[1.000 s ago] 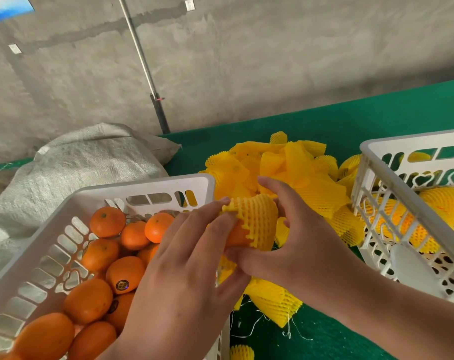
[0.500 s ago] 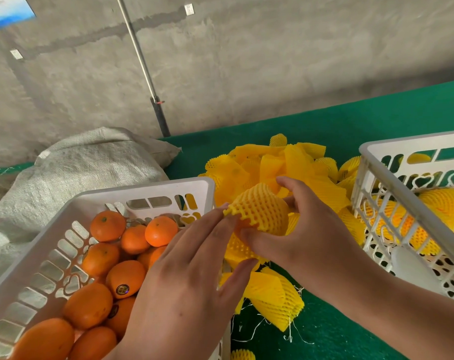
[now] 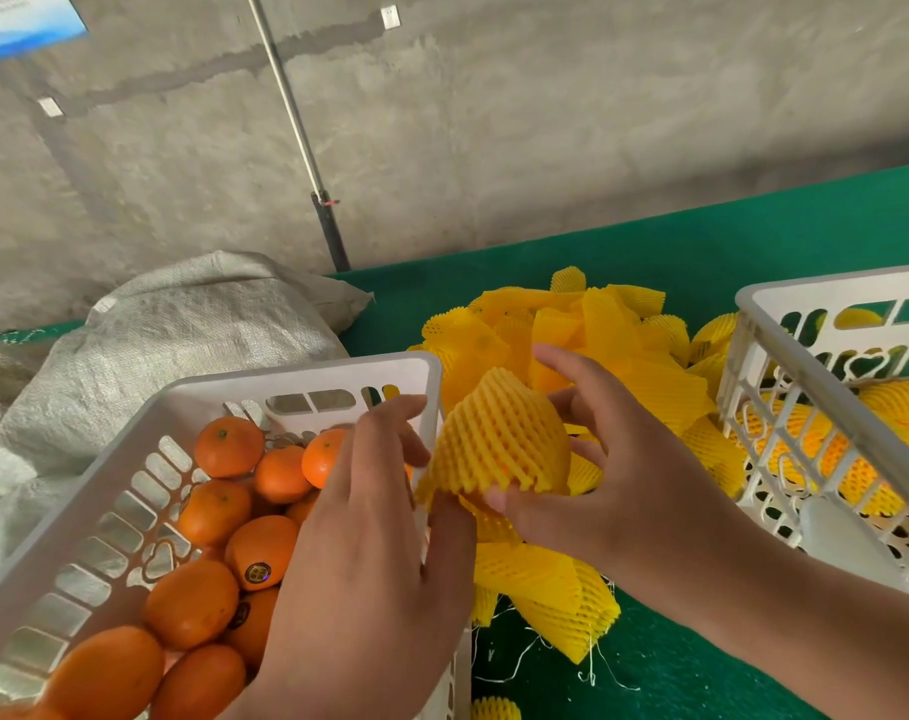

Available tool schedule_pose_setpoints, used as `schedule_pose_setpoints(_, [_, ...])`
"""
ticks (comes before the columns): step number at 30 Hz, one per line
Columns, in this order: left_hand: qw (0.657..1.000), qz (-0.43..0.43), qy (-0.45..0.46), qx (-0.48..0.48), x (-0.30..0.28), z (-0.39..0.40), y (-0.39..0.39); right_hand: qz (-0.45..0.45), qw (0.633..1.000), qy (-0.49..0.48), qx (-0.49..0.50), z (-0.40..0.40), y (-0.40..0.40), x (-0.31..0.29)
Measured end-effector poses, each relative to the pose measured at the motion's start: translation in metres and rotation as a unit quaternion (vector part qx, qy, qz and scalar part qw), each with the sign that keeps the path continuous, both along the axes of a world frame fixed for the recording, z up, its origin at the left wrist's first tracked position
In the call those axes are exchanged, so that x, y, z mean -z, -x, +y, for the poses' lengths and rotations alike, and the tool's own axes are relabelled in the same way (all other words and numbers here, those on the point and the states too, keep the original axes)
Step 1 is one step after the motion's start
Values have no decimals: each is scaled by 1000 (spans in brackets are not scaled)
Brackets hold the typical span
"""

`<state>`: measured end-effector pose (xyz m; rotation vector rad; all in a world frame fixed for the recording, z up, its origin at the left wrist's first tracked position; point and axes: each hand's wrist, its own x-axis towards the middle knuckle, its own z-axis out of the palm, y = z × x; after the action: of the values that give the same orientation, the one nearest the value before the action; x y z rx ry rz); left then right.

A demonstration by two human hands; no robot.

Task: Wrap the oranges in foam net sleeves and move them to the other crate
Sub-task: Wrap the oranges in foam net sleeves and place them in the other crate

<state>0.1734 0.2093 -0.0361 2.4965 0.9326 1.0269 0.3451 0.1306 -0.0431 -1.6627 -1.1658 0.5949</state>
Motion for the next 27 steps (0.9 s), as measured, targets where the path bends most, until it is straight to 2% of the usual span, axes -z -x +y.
schedule_pose_setpoints(3, [999,25,25,13,2,1,1,-15,1000,-6,-14,-3,2,-2])
schedule_pose_setpoints(16, [999,41,-25,-9,0,-2,0,-55,995,-43,65,-2,7,1])
schedule_pose_setpoints(19, [1000,25,-11,11,-2,-3,1,-58,996,-46,52,-4,6,-1])
schedule_pose_setpoints(23, [997,-22,57,52,-9,-8,1,-88,995,-33,21,-7,2,-7])
schedule_pose_setpoints(25, [999,-5,28,41,-11,-8,1,-109,994,-25,6,-8,1,-7])
schedule_pose_setpoints(27, [998,30,-39,34,-13,-8,0,-134,991,-12,-7,-8,3,-7])
